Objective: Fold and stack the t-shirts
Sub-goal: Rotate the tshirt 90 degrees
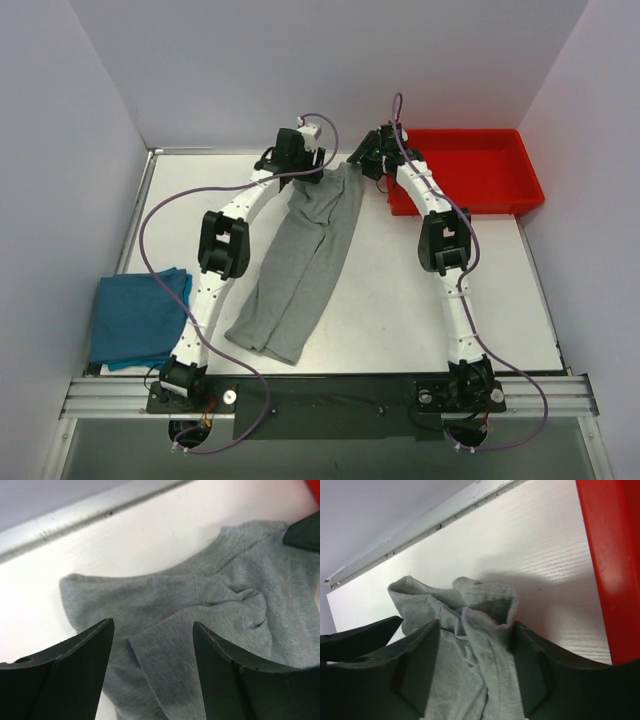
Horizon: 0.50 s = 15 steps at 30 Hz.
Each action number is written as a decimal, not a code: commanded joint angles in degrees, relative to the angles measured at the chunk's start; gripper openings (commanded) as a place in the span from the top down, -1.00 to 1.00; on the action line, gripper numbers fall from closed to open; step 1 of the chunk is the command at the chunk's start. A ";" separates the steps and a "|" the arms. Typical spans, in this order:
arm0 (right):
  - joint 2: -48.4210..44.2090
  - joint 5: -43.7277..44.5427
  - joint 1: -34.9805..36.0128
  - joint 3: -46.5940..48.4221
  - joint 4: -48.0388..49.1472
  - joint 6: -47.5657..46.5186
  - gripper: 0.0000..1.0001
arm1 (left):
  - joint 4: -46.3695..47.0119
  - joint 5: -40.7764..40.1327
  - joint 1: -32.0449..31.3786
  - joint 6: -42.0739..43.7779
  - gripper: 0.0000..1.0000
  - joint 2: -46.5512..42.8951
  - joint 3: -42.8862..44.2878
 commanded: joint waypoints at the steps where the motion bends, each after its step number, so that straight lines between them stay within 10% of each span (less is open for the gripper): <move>1: -7.78 -1.12 -0.05 -0.19 3.24 -4.80 -0.23 | 0.75 4.41 1.72 3.54 -0.51 -6.98 5.57; 9: -24.49 3.89 3.64 -12.23 1.66 -18.86 -0.99 | -10.23 11.98 2.51 13.47 -0.66 -24.90 -4.97; 15: -31.08 -2.84 5.48 -15.83 -8.34 -30.62 -1.00 | -24.21 11.54 3.56 14.98 -0.68 -35.44 -11.72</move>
